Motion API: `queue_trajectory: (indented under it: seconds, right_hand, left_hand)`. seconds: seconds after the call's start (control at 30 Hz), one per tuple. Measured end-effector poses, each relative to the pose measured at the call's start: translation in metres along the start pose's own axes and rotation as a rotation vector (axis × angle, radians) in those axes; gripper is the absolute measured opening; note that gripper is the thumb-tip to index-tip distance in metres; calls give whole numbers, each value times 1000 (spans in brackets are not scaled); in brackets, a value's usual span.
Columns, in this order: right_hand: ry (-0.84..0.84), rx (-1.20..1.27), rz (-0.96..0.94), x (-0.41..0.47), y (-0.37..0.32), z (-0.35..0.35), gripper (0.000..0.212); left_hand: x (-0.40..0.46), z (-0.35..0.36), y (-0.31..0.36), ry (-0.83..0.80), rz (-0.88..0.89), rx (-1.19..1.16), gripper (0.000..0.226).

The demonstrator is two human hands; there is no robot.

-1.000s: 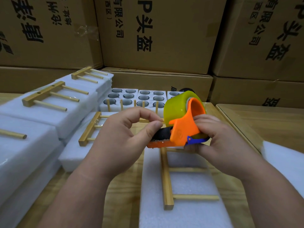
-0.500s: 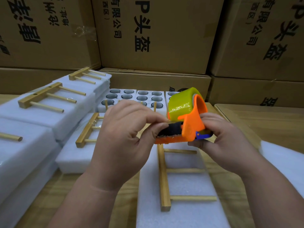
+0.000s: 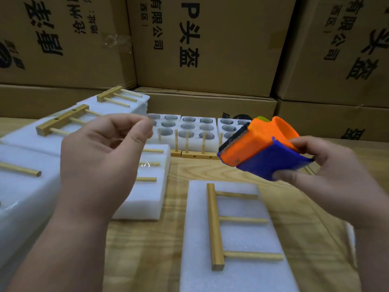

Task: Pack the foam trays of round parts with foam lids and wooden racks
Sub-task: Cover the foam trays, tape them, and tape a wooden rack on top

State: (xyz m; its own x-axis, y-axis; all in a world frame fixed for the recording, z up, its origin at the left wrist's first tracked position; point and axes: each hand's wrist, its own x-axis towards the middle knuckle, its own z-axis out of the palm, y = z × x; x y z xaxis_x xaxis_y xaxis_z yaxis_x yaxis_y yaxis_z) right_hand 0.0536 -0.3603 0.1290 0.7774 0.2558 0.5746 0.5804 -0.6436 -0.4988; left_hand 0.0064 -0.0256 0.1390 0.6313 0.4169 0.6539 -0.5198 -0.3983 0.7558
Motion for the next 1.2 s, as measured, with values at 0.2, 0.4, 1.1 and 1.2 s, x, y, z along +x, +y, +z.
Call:
queue_trajectory:
  seconds: [0.2, 0.4, 1.1, 1.2]
  right_hand:
    - [71, 349, -57, 1, -23, -12, 51]
    - [83, 394, -15, -3, -43, -10, 37]
    - [-366, -382, 371, 106, -157, -39, 76]
    - [-410, -419, 376, 115, -185, -26, 57]
  left_hand:
    - [-26, -16, -21, 31, -438, -156, 13]
    - [-63, -24, -41, -27, -781, -364, 14]
    - [-100, 2, -45, -120, -952, -243, 31]
    - [-102, 3, -50, -137, -913, -165, 36]
